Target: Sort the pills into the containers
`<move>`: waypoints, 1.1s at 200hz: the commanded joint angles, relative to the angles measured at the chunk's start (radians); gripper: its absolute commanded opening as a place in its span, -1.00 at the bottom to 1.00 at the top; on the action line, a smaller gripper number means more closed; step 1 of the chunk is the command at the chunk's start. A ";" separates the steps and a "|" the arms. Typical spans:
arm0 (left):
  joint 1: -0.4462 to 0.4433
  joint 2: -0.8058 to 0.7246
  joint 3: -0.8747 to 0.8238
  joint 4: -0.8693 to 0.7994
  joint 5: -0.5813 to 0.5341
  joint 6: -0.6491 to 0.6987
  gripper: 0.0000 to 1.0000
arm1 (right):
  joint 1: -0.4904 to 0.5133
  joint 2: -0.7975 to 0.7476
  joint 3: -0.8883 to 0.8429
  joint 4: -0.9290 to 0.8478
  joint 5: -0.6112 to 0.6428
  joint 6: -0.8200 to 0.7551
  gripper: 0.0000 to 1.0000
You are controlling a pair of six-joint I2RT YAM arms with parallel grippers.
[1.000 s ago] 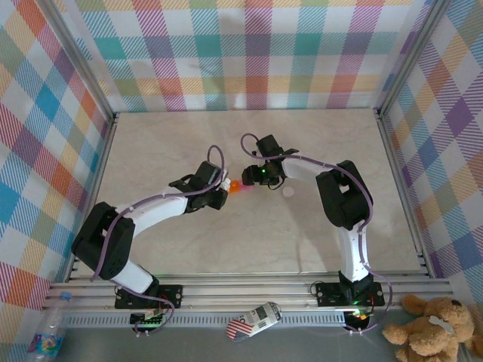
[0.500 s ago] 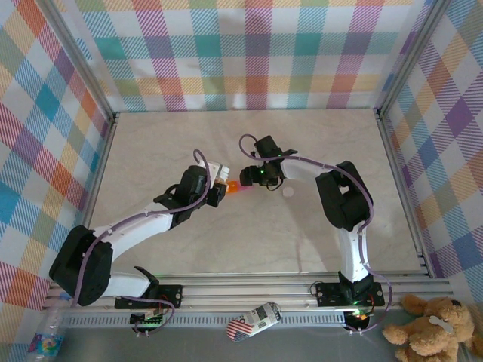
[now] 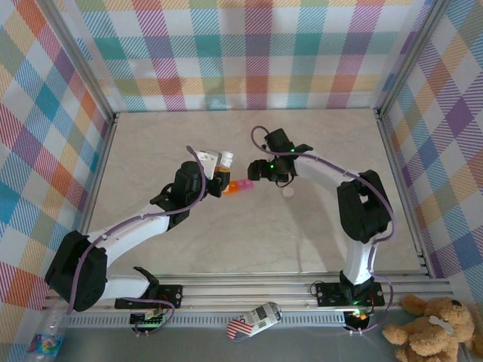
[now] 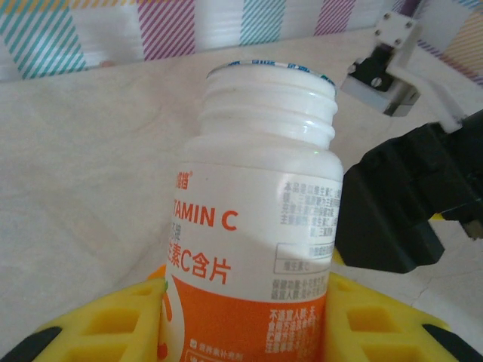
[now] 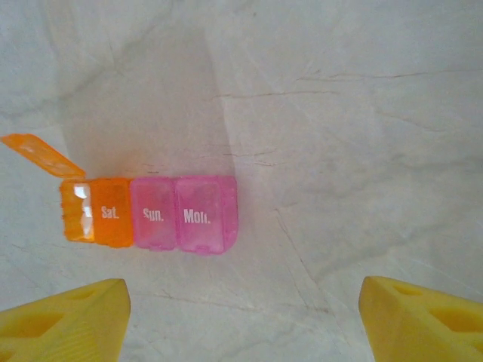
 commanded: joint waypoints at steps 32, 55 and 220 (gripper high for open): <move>0.006 -0.032 0.084 0.123 0.067 -0.001 -1.00 | -0.054 -0.133 -0.060 -0.075 -0.001 0.047 0.60; 0.006 -0.035 0.107 0.143 0.100 0.001 -1.00 | -0.082 -0.215 -0.090 -0.079 -0.045 0.062 0.60; -0.006 -0.032 0.237 0.186 0.269 -0.012 -1.00 | -0.185 -0.031 -0.089 -0.183 0.071 -0.111 0.55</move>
